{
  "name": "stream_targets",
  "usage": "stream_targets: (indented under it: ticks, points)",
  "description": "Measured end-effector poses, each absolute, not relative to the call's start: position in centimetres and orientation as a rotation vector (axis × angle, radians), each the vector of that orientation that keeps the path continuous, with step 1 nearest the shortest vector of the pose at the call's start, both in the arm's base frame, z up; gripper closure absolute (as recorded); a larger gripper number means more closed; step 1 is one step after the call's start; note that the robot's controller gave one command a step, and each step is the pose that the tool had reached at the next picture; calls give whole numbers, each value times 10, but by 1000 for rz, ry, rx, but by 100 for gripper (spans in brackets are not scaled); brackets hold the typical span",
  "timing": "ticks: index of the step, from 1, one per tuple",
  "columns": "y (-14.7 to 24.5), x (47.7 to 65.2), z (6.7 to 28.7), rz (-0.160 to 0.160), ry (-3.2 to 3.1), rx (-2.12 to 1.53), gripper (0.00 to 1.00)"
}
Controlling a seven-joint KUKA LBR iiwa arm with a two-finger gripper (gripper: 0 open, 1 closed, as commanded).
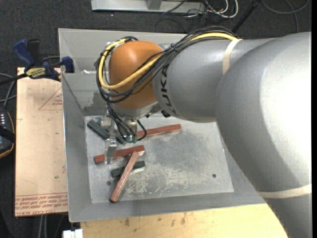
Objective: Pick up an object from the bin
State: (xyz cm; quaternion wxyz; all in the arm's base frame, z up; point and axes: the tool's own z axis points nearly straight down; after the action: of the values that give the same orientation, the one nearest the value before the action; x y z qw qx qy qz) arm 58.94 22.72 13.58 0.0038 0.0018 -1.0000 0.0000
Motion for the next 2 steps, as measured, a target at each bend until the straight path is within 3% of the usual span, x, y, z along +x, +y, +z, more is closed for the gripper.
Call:
stream_targets:
  ticks: [1, 2]
  points:
    - [227, 592, 140, -2, -3142, 1, 0]
    - [231, 590, 76, -8, -3101, 566, 100]
